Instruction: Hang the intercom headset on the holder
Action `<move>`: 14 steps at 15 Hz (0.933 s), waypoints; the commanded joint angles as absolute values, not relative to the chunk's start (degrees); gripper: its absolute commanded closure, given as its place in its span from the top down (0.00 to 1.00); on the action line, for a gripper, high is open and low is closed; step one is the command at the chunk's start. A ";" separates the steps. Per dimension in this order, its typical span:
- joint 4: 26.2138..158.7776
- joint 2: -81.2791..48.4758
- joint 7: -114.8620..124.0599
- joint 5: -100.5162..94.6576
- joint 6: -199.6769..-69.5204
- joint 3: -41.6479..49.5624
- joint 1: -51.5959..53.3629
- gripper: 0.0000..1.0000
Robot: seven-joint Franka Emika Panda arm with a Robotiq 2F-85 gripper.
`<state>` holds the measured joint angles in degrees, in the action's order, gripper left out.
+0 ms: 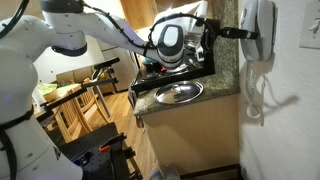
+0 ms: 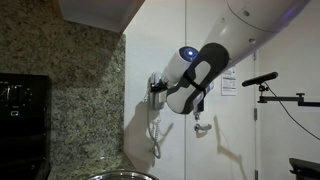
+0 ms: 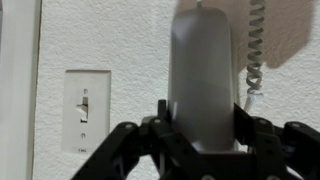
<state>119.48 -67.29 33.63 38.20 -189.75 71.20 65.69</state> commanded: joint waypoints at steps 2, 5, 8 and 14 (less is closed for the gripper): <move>116.20 -67.56 33.72 37.72 -189.38 72.10 63.87 0.34; 116.00 -67.29 33.64 37.57 -189.43 72.06 63.68 0.34; 115.53 -67.91 33.74 37.64 -188.63 72.65 63.84 0.34; 119.37 -67.36 33.91 38.22 -188.92 70.98 65.70 0.59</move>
<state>119.37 -67.36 33.91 38.22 -188.92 70.98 65.70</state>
